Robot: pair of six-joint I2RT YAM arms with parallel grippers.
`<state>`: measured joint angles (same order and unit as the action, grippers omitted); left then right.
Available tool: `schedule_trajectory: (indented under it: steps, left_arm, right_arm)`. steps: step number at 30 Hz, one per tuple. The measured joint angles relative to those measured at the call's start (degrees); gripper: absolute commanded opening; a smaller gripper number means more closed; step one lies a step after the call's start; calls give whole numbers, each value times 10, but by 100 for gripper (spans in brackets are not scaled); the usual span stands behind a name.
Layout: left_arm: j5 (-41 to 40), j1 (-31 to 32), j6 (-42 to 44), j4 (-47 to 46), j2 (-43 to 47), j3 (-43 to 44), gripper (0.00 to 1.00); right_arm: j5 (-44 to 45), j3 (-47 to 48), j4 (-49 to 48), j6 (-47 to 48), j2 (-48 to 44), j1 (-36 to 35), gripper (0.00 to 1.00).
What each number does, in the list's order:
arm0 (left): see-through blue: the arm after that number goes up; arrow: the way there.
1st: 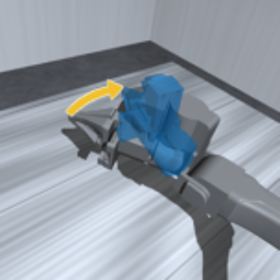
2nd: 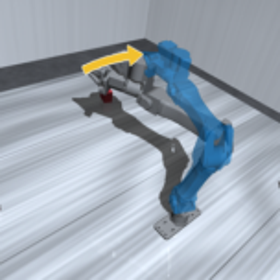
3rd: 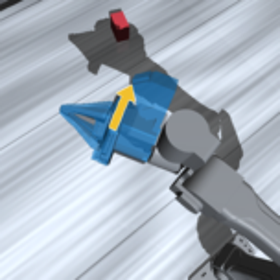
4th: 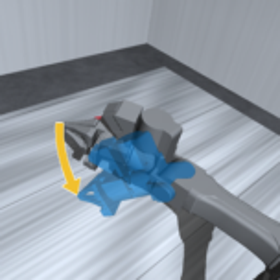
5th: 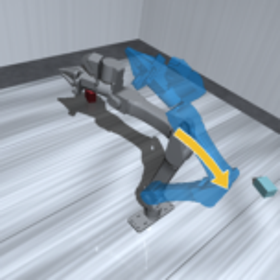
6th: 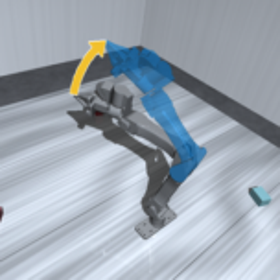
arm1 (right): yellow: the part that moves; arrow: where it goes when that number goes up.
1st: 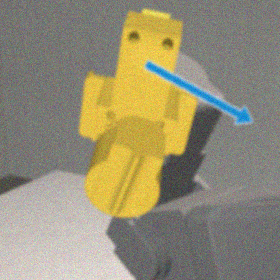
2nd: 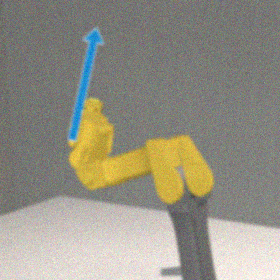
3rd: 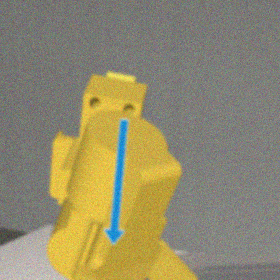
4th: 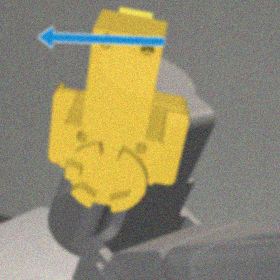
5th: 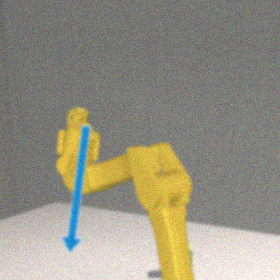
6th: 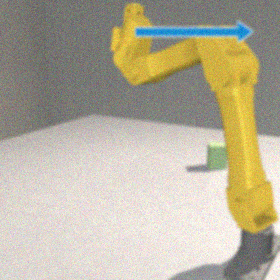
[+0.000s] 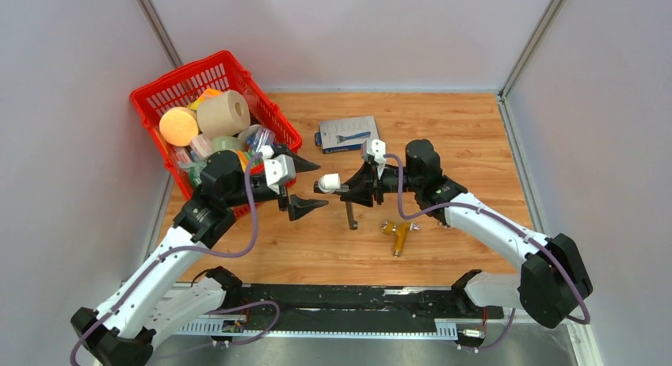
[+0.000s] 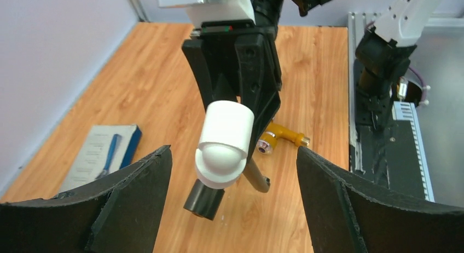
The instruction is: Install the water faucets
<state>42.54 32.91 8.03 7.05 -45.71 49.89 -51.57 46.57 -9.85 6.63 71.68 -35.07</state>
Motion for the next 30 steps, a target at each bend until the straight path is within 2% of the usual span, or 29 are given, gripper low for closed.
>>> schedule_trajectory:
  steps: [11,14,16,18,19,20,21,22,23,28,30]
  left_arm:
    - [70,0,39,-5,-67,-5,75]
    - [75,1,42,-6,-88,-5,66]
    - [75,0,45,-8,-98,-5,58]
    - [75,0,48,-12,-103,-4,42]
    - [75,0,47,-13,-104,-4,28]
    - [76,0,52,-17,-104,-4,23]
    - [78,0,50,-17,-104,-4,11]
    - [80,0,49,-18,-104,-4,3]
    - [81,0,48,-21,-104,-4,0]
    - [96,-2,31,-27,-102,-4,0]
    - [110,-3,23,-29,-99,-4,0]
  right_arm:
    - [0,5,5,0,0,-9,0]
    - [-1,10,5,0,0,-9,0]
    - [-2,11,6,0,0,-11,0]
    - [-6,11,7,0,0,-13,0]
    - [-6,11,7,0,0,-14,0]
    - [-9,11,10,-2,0,-15,0]
    - [-10,11,11,-3,0,-16,0]
    - [-10,11,11,-3,0,-16,0]
    - [-11,11,11,-3,0,-16,0]
    - [-34,12,12,4,0,-16,1]
    - [-47,18,19,12,2,-15,4]
